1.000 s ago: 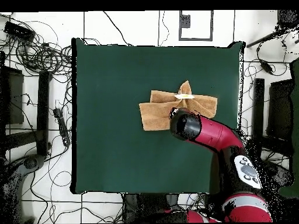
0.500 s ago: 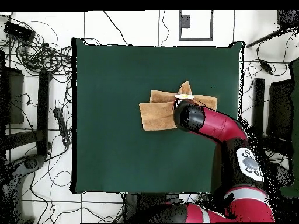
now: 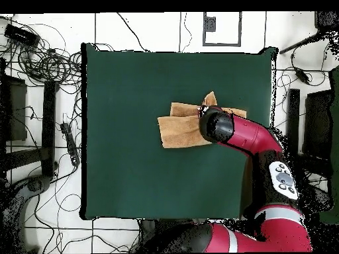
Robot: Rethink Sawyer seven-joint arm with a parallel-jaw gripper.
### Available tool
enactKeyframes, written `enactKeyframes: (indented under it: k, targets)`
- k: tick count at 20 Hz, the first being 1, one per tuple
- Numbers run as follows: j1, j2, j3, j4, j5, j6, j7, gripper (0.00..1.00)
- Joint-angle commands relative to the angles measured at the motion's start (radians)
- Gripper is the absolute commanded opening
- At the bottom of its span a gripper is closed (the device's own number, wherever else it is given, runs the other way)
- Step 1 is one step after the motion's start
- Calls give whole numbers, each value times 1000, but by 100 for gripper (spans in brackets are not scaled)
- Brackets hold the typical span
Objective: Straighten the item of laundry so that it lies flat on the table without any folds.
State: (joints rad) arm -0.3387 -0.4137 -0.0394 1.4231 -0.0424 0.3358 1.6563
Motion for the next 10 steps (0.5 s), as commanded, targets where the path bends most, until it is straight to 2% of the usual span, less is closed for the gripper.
enactKeyframes:
  k: [1,10]
  targets:
    - [40,101,91,-38,-9,93,66,100]
    - [57,137,86,-70,-4,67,89,100]
